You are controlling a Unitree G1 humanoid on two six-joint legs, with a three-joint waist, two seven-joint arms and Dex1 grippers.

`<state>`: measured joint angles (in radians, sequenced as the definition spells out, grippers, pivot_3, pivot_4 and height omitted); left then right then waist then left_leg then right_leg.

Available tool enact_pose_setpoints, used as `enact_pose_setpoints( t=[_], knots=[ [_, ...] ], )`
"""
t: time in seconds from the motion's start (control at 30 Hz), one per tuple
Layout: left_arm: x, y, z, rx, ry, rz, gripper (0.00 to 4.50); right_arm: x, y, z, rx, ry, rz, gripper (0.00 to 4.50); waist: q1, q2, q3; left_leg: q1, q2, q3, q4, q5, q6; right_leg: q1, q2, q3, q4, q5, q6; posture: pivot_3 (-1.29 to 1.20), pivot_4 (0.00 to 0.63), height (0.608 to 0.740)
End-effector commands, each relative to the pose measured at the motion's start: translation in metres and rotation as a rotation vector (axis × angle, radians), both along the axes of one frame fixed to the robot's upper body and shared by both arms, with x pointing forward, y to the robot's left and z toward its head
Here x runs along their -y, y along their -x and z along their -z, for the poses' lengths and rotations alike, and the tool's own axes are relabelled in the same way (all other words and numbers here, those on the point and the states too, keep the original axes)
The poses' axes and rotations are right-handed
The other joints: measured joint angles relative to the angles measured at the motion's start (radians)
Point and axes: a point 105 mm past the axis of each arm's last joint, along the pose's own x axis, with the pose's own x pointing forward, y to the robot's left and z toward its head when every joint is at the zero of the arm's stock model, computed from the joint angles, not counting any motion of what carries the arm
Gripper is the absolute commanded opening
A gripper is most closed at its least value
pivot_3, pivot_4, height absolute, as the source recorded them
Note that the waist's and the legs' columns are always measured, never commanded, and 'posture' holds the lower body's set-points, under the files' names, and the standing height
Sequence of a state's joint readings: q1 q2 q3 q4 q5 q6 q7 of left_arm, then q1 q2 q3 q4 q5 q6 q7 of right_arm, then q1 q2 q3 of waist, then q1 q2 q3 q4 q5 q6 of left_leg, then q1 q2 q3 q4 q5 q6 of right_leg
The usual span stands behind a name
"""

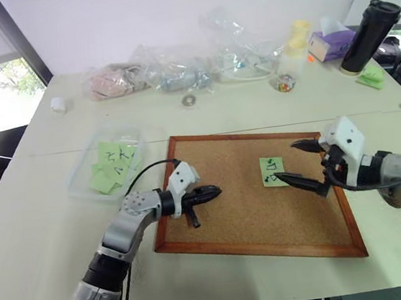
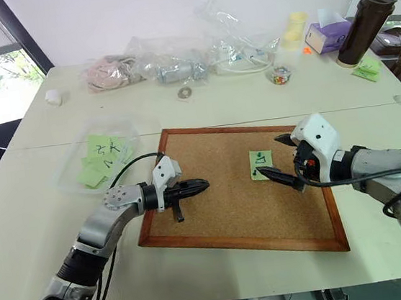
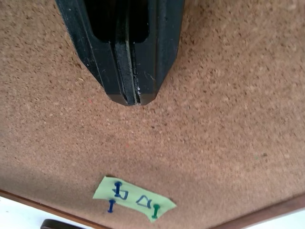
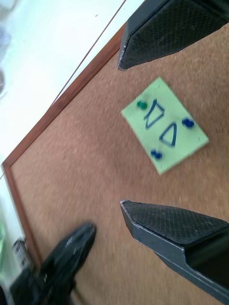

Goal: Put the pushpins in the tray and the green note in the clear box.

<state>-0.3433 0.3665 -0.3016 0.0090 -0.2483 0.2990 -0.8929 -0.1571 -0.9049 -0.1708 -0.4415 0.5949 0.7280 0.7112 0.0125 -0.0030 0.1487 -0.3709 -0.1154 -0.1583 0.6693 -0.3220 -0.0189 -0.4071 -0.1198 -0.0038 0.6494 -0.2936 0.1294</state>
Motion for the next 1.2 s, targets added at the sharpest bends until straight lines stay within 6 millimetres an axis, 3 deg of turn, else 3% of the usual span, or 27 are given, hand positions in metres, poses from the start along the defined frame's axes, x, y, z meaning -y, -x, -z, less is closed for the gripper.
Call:
enact_pose_setpoints(
  t=[0.03,0.27,0.6,0.7,0.93,1.2],
  knots=[
    [-0.002,0.001,0.013,-0.013,-0.017,-0.015,0.01,0.003,-0.021,0.003,0.014,-0.032,0.048,4.5,0.001,0.001,-0.001,0.0,0.0,0.0,0.0,0.0,0.0,0.0,0.0,0.0,0.0,0.0,0.0,0.0,0.15,0.73],
    [-0.004,0.001,0.014,-0.009,-0.017,-0.037,0.01,0.009,-0.046,0.034,-0.015,0.038,0.073,4.5,0.0,0.002,-0.002,0.0,-0.001,0.0,0.001,0.0,0.0,0.0,-0.001,0.0,0.001,0.0,0.0,0.0,0.15,0.73],
    [-0.008,0.007,0.018,-0.021,-0.02,-0.055,0.01,0.015,-0.052,0.059,-0.017,0.058,0.086,4.5,-0.004,0.004,-0.004,0.0,0.0,0.0,0.0,0.0,0.0,0.0,0.0,0.0,0.001,0.0,0.0,0.0,0.15,0.73],
    [-0.008,0.007,0.018,-0.021,-0.023,-0.056,0.0,0.016,-0.053,0.06,-0.001,0.075,0.084,3.66,-0.006,0.005,-0.006,0.001,0.0,0.0,0.0,0.0,0.0,0.0,0.0,0.0,0.001,0.0,0.0,0.0,0.15,0.73],
    [-0.008,0.005,0.014,-0.043,-0.001,-0.07,0.0,0.011,-0.054,0.056,0.041,0.07,0.052,0.21,-0.004,0.006,-0.006,0.001,0.0,-0.001,0.0,0.0,0.0,0.0,0.0,0.0,0.001,0.0,0.0,0.0,0.15,0.73],
    [-0.009,0.007,0.015,-0.045,-0.013,-0.07,0.0,0.014,-0.053,0.04,0.071,0.044,0.065,0.06,-0.002,0.007,-0.007,0.001,0.0,0.0,0.0,0.0,0.0,0.0,0.0,0.0,0.001,0.0,0.0,0.0,0.15,0.73]
  ],
)
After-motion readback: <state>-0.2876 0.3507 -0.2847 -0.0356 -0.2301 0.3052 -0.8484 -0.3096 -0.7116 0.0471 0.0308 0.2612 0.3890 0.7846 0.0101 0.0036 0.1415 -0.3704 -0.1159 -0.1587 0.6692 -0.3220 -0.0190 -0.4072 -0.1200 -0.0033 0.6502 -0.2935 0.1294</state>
